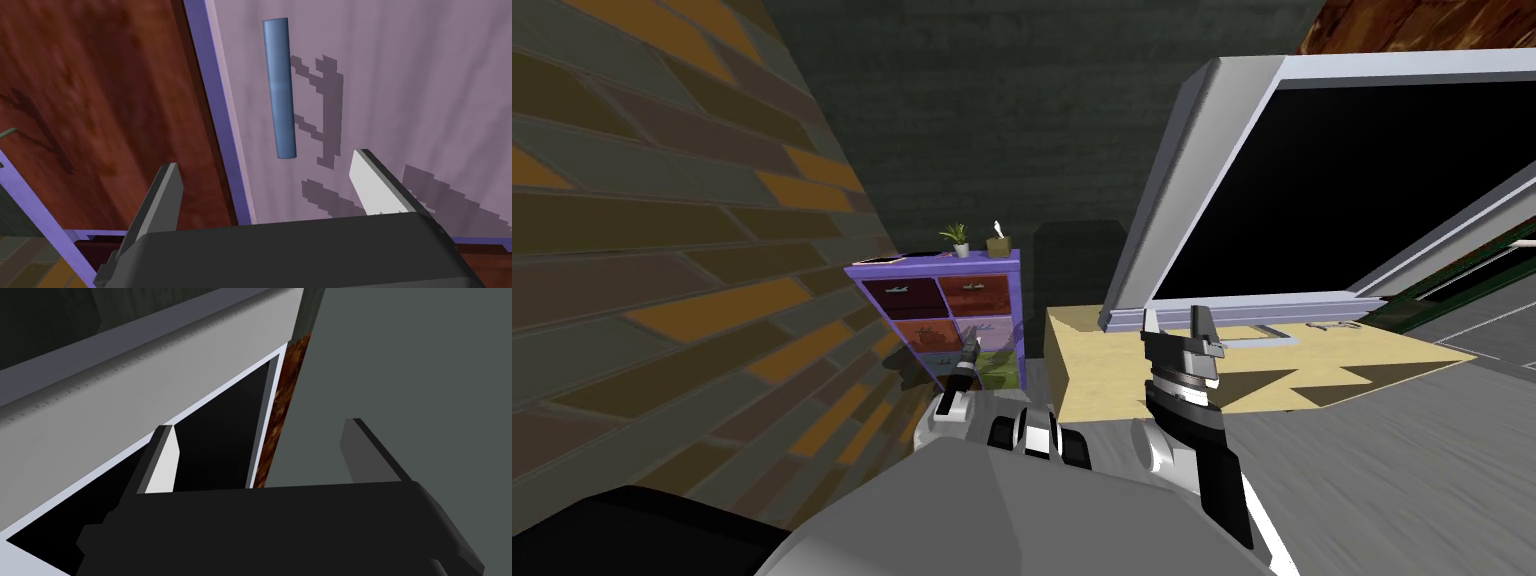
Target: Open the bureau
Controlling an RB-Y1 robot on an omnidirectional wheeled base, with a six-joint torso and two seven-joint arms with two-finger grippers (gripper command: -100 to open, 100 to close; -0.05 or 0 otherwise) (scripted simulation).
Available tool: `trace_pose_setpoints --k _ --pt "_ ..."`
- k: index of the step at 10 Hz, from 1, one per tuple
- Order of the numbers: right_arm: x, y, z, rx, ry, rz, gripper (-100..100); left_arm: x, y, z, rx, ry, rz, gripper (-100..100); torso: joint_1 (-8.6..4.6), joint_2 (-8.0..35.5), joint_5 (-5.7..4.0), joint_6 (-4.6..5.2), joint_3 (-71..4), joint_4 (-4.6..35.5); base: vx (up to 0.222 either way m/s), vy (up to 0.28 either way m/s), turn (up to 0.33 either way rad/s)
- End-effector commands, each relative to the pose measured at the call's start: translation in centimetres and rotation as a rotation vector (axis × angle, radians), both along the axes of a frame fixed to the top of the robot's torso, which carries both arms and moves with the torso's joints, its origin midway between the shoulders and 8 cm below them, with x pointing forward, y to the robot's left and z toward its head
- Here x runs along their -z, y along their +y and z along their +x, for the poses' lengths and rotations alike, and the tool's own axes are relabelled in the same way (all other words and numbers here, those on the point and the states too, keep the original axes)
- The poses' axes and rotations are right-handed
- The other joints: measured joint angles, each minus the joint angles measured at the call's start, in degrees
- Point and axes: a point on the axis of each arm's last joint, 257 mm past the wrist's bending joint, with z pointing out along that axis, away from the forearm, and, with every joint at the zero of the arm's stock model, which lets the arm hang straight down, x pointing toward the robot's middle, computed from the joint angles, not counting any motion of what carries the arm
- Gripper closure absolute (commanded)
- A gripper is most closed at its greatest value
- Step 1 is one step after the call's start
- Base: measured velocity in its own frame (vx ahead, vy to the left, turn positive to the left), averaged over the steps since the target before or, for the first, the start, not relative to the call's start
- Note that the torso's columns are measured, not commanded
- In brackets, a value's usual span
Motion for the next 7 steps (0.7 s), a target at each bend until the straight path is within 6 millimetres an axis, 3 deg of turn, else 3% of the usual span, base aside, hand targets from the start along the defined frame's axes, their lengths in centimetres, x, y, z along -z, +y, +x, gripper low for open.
trace_pose_setpoints --k 1,5,6,7 --pt "0.0 0.0 0.0 0.000 0.000 0.000 0 0.9 -1.3 0.3 -0.014 0.013 -0.064 -100 0.00 0.24 0.00 -0.01 0.14 0.06 0.055 0.027 0.000" --pt "0.0 0.0 0.0 0.000 0.000 0.000 0 0.1 -0.7 0.7 -0.012 0.010 -0.051 -100 0.00 0.16 0.00 0.00 0.09 0.04 0.032 0.011 -0.017" --pt "0.0 0.0 0.0 0.000 0.000 0.000 0 0.8 -1.0 0.2 -0.011 0.012 -0.050 100 -0.03 0.22 -0.01 -0.01 0.14 0.06 -0.033 -0.011 0.042" --pt "0.0 0.0 0.0 0.000 0.000 0.000 0 0.5 -0.8 0.5 -0.012 0.014 -0.052 100 -0.08 0.30 -0.02 -0.01 0.19 0.08 -0.022 -0.008 0.011"
